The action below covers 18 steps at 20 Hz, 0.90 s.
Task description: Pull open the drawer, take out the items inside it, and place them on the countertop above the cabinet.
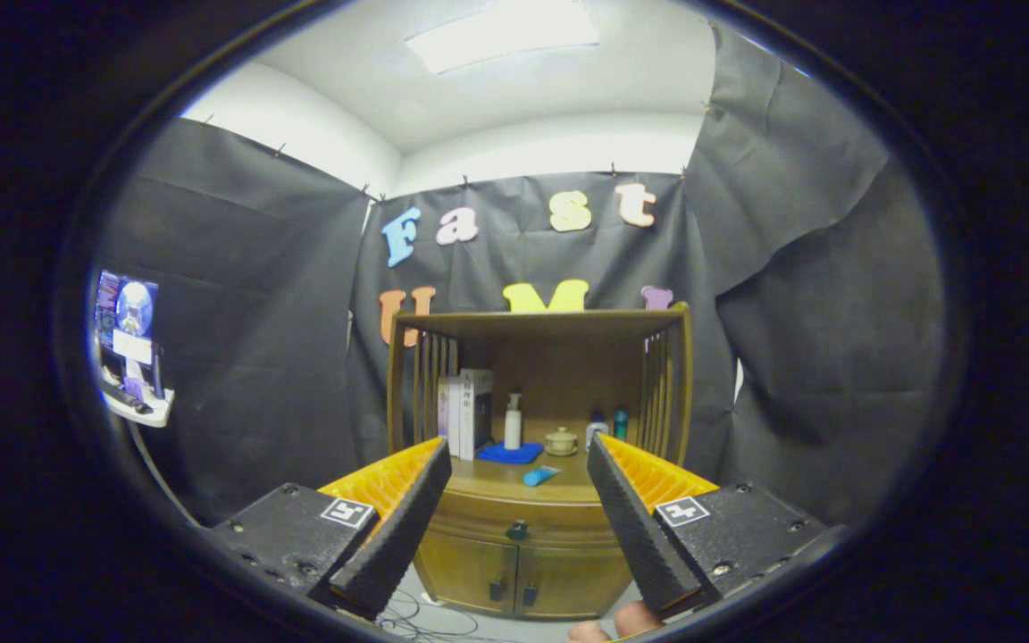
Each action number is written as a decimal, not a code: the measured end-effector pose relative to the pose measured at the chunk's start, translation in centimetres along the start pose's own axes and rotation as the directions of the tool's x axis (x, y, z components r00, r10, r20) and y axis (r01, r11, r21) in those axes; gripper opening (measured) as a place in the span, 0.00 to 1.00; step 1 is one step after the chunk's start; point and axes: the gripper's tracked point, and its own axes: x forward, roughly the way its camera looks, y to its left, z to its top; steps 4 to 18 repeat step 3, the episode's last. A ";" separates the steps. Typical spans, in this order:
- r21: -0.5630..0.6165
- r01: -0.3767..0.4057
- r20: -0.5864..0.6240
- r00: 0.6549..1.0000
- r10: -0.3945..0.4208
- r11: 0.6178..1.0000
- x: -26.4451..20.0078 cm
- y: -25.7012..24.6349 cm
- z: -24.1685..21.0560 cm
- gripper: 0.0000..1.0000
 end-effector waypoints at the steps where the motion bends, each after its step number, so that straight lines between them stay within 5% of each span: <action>1: 0.003 -0.001 -0.002 1.000 0.001 1.000 0.0 0.3 -0.2 1.00; 18: 0.015 -0.017 -0.004 1.000 0.018 1.000 -0.1 0.8 -0.2 1.00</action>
